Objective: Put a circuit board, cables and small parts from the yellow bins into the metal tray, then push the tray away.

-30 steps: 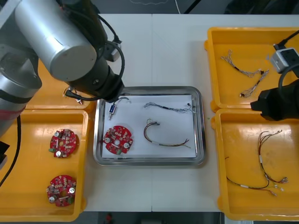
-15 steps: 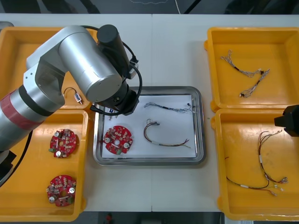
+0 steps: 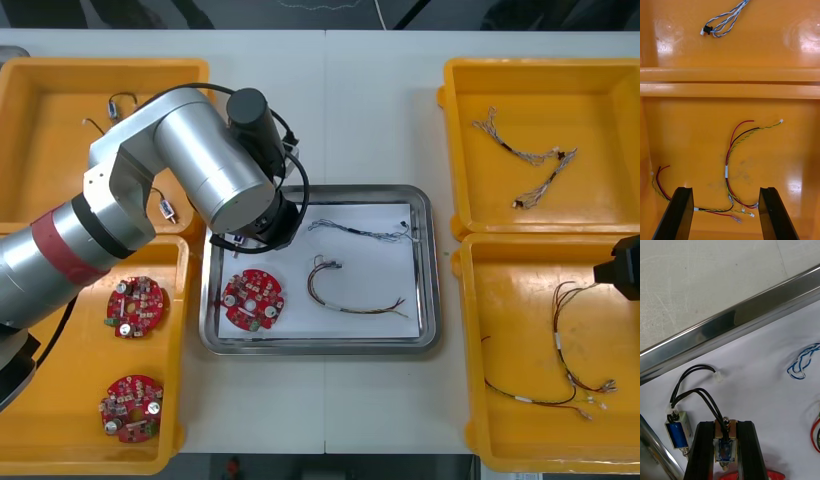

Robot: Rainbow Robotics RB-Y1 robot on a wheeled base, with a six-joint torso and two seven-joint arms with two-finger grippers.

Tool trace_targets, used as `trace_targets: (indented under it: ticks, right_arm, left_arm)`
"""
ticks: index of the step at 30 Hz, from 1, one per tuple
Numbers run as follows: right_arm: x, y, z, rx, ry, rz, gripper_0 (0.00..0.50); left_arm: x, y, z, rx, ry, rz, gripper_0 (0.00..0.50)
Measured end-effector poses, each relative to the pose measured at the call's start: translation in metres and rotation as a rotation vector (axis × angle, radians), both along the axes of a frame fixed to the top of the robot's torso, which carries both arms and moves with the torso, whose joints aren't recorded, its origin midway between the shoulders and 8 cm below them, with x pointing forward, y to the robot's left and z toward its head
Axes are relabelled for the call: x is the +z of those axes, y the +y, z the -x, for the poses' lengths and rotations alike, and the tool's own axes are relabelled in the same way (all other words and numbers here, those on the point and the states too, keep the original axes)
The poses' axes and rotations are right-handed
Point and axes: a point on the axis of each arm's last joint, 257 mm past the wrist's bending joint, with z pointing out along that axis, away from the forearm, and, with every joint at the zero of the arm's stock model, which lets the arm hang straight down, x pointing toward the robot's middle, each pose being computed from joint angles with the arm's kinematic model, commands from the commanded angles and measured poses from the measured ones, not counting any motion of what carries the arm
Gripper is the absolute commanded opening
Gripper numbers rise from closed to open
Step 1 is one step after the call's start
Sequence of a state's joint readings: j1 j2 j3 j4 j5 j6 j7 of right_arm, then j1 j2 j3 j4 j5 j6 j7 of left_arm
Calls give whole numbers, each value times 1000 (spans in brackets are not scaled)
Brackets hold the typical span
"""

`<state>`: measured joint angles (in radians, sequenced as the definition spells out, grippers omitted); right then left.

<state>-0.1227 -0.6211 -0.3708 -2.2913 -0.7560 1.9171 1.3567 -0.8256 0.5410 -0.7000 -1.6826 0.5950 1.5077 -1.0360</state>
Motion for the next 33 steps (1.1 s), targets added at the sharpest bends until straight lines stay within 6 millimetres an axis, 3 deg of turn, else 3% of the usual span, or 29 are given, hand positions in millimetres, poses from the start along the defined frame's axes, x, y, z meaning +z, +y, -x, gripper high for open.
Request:
trace_targets:
  ticks: [2,4,6,7,9,24,33]
  right_arm:
    - [0,-2,0,-5,0,6,500]
    - [-1,-4,0,-10,4,6,500]
    - [-3,-6,0,-16,12,4,500]
    - [-4,-7,0,-17,15,3,500]
    - [-4,-7,0,-18,16,2,500]
    - [-4,-7,0,-18,18,2,500]
    - [7,17,5,88,11,-25,500]
  left_arm:
    - [-2,0,-1,-1,-3,-4,12]
    - [-3,0,-1,-2,-3,-6,143]
    - [-3,0,-1,-3,-3,-7,335]
    - [-3,0,-1,-3,-3,-6,407]
    - [-3,0,-1,-3,-3,-6,484]
    - [5,2,6,0,6,-18,500]
    - [62,7,24,13,13,38,500]
